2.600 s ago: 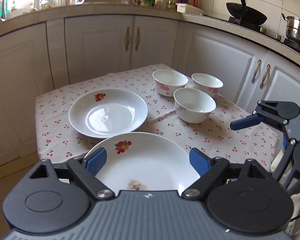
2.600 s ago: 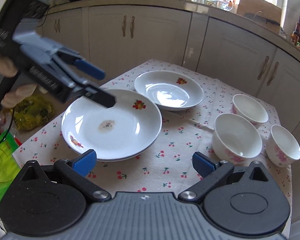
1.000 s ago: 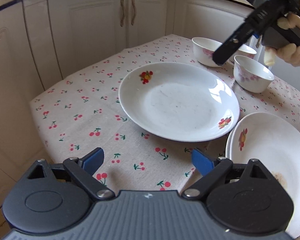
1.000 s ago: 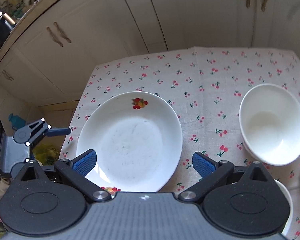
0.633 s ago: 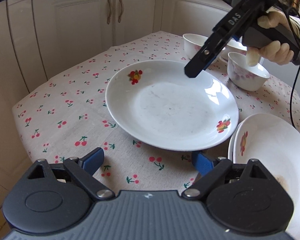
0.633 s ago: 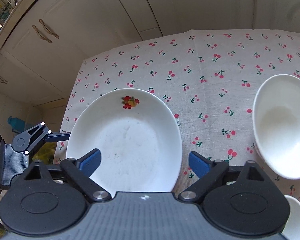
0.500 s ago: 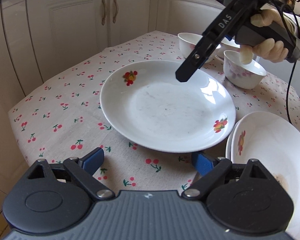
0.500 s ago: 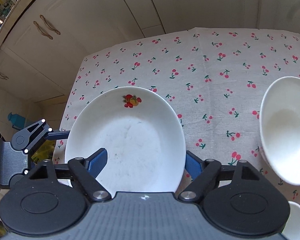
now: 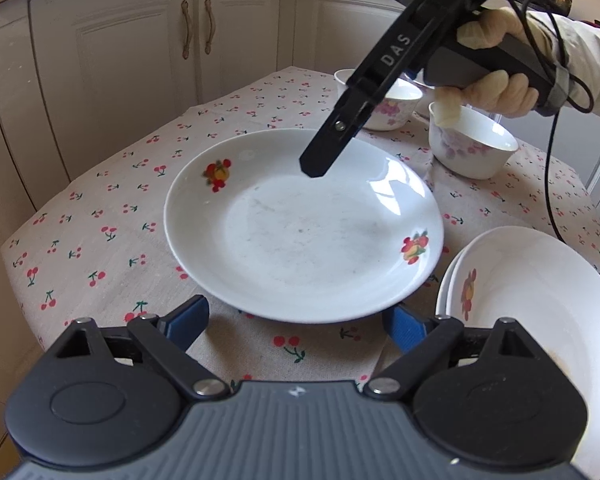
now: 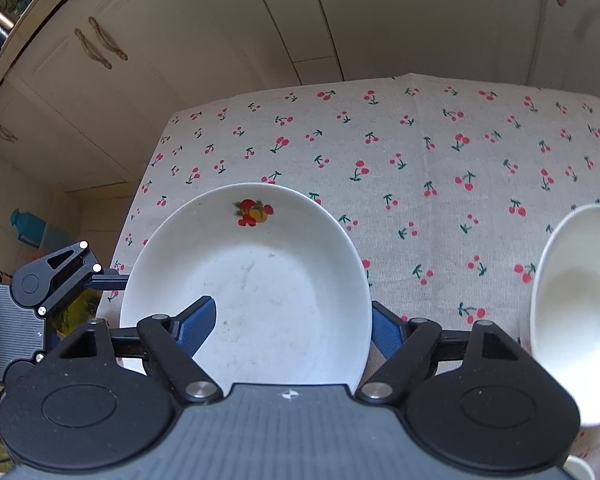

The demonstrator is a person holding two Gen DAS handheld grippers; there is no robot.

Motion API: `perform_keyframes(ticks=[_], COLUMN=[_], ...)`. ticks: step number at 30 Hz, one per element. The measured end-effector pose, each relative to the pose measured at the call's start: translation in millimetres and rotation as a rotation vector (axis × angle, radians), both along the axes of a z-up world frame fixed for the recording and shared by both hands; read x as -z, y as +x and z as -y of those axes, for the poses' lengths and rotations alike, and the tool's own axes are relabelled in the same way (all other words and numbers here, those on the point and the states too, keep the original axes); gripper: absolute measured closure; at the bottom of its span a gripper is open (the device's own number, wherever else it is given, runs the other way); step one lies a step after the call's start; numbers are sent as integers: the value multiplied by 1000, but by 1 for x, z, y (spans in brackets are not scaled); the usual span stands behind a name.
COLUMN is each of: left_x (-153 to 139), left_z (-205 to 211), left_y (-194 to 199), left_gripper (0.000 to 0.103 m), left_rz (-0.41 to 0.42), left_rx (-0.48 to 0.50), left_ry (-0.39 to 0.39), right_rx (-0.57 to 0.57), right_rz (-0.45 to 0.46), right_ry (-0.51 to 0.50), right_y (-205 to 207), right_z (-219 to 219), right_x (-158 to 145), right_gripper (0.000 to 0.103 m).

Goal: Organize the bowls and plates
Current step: 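Lift the flower plate with the right gripper and carry it toward the plate stack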

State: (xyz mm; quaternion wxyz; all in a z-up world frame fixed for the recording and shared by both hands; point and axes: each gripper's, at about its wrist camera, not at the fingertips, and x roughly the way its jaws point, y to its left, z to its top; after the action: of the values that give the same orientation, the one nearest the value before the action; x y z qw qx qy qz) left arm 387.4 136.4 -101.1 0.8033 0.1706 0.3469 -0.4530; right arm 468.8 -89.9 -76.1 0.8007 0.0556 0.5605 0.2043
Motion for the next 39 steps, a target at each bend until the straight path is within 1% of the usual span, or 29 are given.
perform_keyframes(ticks=[4, 8, 14, 19, 23, 27, 32, 39], left_x=[1, 1, 1, 1, 0, -3, -14, -31], left_z=[2, 4, 6, 8, 7, 6, 3, 2], left_y=[-1, 0, 0, -2, -1, -3, -7, -24], left_gripper=[10, 10, 10, 10, 10, 10, 10, 10], left_rz=[7, 9, 18, 26, 26, 32, 46, 68], left_rx=[12, 20, 24, 20, 14, 8, 2, -1], left_ry=[0, -1, 4, 18, 14, 13, -2, 5], right_rx=[-28, -43, -50, -66, -67, -71, -74, -91], right_rz=[11, 4, 24, 39, 49, 63, 80, 107], right_ry=[-5, 12, 36, 19, 27, 29, 21, 22], right_y=[5, 8, 9, 7, 7, 5, -1, -18], right_z=[-2, -1, 1, -1, -2, -4, -6, -10], right_x=[2, 6, 7, 6, 5, 0, -10, -30], right_gripper=[17, 17, 17, 17, 17, 17, 17, 17])
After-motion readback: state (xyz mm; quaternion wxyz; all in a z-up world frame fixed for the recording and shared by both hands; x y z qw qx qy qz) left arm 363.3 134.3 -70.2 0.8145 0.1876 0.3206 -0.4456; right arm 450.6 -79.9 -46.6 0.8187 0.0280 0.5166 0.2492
